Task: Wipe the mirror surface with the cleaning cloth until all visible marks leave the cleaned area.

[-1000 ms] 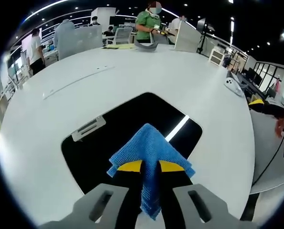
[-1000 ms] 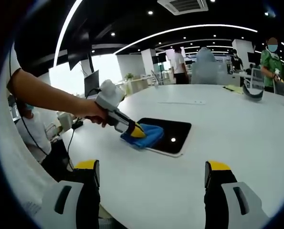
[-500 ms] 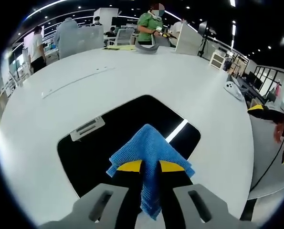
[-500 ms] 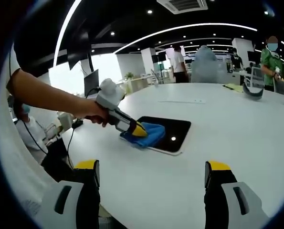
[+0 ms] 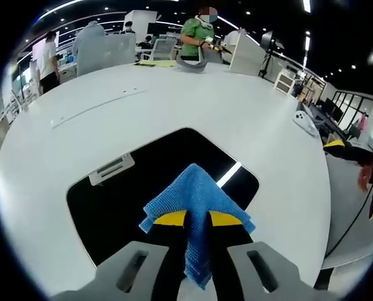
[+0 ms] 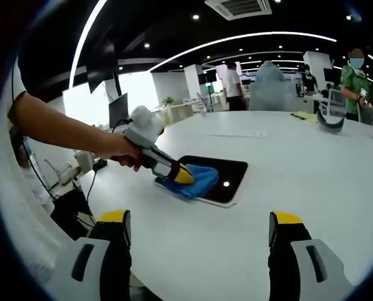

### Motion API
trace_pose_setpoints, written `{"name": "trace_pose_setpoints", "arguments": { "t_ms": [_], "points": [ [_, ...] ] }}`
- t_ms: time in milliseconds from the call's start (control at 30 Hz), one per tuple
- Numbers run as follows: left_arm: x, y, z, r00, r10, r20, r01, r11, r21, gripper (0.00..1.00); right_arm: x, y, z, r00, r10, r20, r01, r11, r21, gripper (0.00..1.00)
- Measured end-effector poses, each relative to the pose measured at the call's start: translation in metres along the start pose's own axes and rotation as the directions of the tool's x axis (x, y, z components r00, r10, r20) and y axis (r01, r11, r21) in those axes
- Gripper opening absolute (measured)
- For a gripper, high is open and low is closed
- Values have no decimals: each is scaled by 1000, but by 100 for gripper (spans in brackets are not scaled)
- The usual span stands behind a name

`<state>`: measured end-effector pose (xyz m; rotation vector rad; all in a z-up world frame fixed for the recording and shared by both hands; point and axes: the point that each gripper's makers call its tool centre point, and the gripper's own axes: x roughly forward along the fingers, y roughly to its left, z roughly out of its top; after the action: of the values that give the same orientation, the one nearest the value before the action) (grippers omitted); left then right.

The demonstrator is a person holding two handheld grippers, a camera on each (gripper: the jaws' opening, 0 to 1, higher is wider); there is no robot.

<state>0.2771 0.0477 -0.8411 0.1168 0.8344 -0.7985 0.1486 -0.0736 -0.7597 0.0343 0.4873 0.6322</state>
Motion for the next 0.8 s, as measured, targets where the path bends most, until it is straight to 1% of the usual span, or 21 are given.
{"name": "trace_pose_setpoints", "arguments": {
  "t_ms": [800],
  "points": [
    [7, -11, 4, 1000, -9, 0, 9, 1000, 1, 10, -3, 0, -2, 1000, -1, -4, 1, 1000, 0, 91]
  ]
}}
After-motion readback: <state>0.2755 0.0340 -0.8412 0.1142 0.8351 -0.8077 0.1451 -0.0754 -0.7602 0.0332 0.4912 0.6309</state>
